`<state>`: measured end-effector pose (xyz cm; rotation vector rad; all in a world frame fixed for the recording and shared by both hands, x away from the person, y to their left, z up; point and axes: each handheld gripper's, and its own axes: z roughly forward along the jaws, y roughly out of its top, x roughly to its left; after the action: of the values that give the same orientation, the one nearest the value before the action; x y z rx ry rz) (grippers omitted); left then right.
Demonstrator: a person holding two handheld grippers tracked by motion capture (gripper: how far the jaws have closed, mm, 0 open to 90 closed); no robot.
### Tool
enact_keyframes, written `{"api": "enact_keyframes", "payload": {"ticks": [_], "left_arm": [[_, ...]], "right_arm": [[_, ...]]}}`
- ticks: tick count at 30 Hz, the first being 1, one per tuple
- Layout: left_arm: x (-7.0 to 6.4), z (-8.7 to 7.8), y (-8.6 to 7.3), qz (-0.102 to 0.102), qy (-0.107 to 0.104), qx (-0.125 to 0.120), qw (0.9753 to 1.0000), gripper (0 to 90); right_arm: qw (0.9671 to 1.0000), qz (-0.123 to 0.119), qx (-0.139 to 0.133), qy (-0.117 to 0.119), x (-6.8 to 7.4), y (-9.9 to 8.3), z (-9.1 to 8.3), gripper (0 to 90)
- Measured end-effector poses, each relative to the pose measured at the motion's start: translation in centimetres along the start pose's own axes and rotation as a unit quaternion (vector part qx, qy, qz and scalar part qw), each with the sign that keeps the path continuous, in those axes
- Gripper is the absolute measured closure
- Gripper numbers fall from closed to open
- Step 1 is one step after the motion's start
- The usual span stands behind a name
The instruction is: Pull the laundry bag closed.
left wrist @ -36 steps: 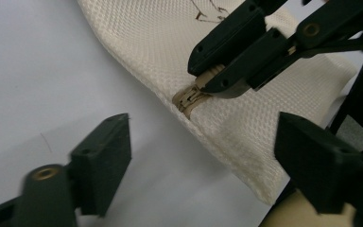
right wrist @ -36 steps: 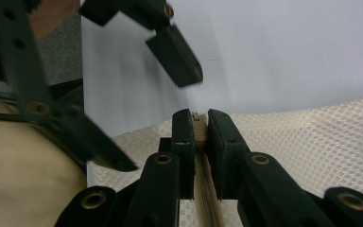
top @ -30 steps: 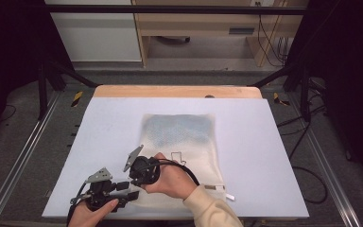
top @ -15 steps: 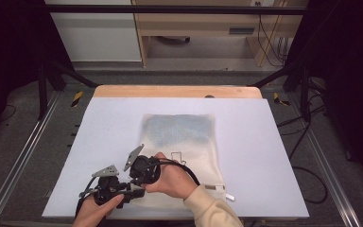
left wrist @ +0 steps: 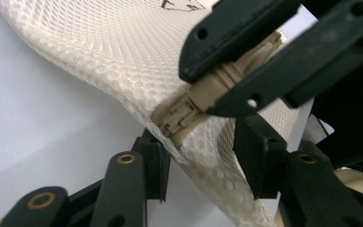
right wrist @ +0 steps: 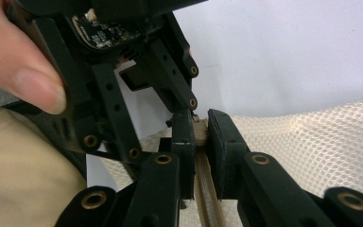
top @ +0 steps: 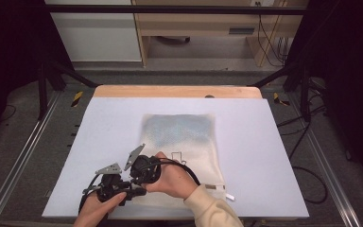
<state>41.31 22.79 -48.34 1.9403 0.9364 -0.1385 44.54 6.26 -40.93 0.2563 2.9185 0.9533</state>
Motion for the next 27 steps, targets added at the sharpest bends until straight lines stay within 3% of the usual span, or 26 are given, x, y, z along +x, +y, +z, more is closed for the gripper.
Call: {"api": "enact_keyframes", "payload": {"ticks": [11,27], "left_arm": [[0.2,0.2,0.2,0.008,0.01,0.002,0.9999,78.3],[-0.1,-0.2,0.3,0.002,0.024,0.003,0.9997,82.6]], "right_arm": [[1.0,0.002,-0.008,0.002,-0.2,-0.5,-0.4,81.7],[0.9998,-0.014,0.011,-0.012,0.1,-1.3,-0.7,82.1]]}}
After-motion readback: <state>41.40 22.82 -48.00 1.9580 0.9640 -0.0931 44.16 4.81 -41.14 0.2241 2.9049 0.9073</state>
